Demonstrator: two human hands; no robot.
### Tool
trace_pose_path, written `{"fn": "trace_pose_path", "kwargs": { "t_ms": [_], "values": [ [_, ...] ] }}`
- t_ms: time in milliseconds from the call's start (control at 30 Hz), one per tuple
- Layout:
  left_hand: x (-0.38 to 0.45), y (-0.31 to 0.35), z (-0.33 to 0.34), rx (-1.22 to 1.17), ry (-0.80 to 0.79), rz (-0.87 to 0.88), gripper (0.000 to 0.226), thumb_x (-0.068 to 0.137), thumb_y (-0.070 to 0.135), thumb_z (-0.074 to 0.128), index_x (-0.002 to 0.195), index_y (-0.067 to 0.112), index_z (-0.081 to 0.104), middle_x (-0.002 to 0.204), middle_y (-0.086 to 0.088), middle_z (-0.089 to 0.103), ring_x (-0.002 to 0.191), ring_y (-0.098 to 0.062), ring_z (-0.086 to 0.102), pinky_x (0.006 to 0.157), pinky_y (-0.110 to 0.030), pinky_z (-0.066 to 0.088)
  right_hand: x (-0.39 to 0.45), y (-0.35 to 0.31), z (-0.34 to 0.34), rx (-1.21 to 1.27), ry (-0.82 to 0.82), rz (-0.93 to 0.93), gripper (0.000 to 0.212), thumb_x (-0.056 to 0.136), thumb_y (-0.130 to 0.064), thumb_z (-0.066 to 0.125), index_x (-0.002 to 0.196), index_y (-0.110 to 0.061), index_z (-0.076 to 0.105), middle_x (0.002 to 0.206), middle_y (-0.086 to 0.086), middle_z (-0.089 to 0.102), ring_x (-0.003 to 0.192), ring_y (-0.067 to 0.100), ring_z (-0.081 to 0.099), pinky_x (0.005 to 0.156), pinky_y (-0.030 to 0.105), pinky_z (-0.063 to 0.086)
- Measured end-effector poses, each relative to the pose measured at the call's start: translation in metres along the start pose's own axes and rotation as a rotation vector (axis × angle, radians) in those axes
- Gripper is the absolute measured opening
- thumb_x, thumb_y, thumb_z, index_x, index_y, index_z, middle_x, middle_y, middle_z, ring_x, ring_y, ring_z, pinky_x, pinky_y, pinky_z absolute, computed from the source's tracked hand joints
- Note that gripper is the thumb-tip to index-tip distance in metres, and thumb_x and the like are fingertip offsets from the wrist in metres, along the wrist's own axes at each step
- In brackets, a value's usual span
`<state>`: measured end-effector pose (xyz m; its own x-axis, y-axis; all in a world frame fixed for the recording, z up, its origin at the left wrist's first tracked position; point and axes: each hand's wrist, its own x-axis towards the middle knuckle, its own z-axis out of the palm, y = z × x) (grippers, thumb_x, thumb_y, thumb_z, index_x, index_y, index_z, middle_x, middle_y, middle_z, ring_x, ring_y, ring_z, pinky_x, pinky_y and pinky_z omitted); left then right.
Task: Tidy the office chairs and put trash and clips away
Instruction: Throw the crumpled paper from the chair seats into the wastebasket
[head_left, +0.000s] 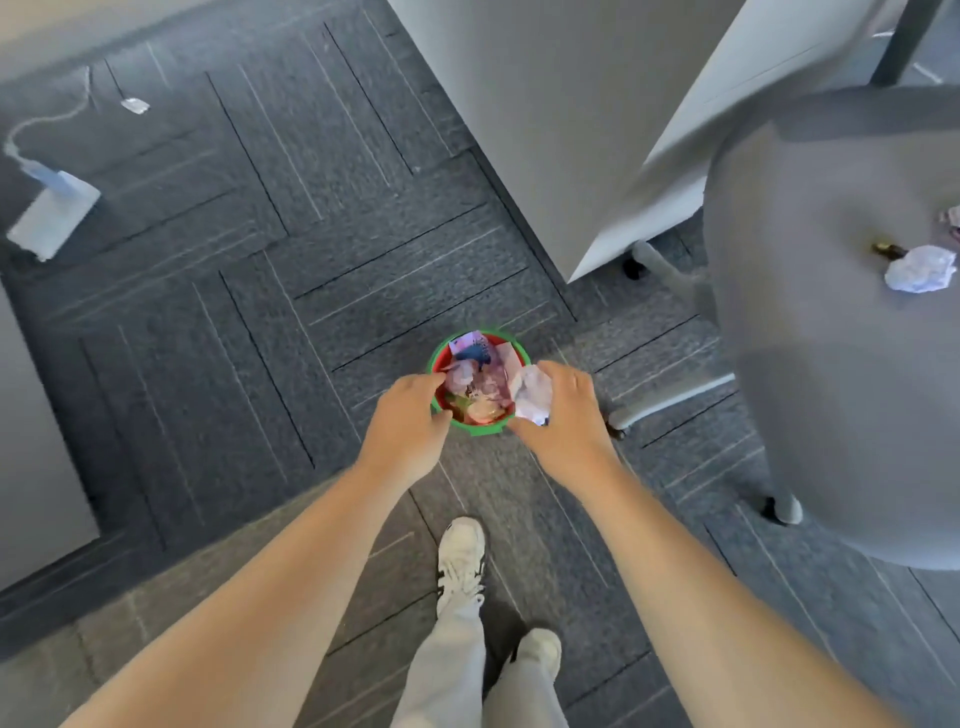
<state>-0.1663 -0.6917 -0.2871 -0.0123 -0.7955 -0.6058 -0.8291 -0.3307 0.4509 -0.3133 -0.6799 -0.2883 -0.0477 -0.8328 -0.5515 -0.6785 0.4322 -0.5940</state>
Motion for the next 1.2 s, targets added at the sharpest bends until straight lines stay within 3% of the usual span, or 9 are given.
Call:
{"fn": "trace_pose_path", "kwargs": {
  "t_ms": [133,367,600,833,1033,1200],
  "values": [
    [0.004,0.004,-0.019,0.029,0.036,-0.018,0.035,0.094,0.012,0.045,0.128,0.009,0.051,0.136,-0.011,0.05,0.125,-0.025,0.047,0.101,-0.034,0.039,0.012,-0.005,-0.002,-0.015,-0.069,0.083,0.045,0.088,-0.015,0.057,0.131,-0.009,0.043,0.138,0.012,0.038,0.127,0.027,0.04,0.105,0.031,0.033],
    [0.005,0.073,-0.046,0.185,0.001,0.196,0.025,0.092,0.014,0.049,0.113,0.006,0.06,0.119,-0.014,0.059,0.112,-0.028,0.053,0.091,-0.039,0.043,-0.017,0.003,-0.07,0.003,0.072,0.196,0.039,0.091,-0.017,0.054,0.128,-0.009,0.047,0.139,0.011,0.039,0.125,0.026,0.043,0.102,0.035,0.038],
    [-0.011,0.198,-0.04,0.286,-0.098,0.449,0.032,0.093,0.019,0.047,0.124,0.011,0.053,0.132,-0.006,0.053,0.121,-0.022,0.05,0.098,-0.037,0.044,-0.068,0.044,-0.184,0.022,0.285,0.352,0.039,0.092,-0.02,0.051,0.13,-0.011,0.045,0.139,0.008,0.039,0.124,0.026,0.044,0.096,0.037,0.043],
    [-0.003,0.308,0.017,0.43,-0.179,0.605,0.033,0.092,0.018,0.05,0.124,0.011,0.051,0.131,-0.007,0.052,0.12,-0.025,0.048,0.098,-0.04,0.045,-0.084,0.113,-0.262,0.079,0.413,0.506,0.04,0.093,-0.022,0.051,0.131,-0.011,0.044,0.139,0.008,0.037,0.118,0.028,0.049,0.088,0.034,0.046],
    [0.029,0.377,0.097,0.61,-0.263,0.59,0.046,0.09,0.021,0.054,0.132,0.01,0.041,0.138,-0.011,0.044,0.126,-0.03,0.043,0.102,-0.044,0.042,-0.057,0.179,-0.304,0.201,0.46,0.557,0.038,0.091,-0.017,0.051,0.129,-0.01,0.046,0.138,0.008,0.038,0.12,0.028,0.048,0.094,0.037,0.045],
    [0.06,0.414,0.147,0.711,-0.249,0.619,0.047,0.09,0.018,0.053,0.134,0.011,0.038,0.145,-0.009,0.036,0.129,-0.031,0.036,0.1,-0.041,0.039,-0.028,0.216,-0.324,0.276,0.474,0.614,0.039,0.089,-0.014,0.049,0.128,-0.011,0.048,0.138,0.005,0.039,0.119,0.026,0.048,0.082,0.031,0.042]
  ]
}}
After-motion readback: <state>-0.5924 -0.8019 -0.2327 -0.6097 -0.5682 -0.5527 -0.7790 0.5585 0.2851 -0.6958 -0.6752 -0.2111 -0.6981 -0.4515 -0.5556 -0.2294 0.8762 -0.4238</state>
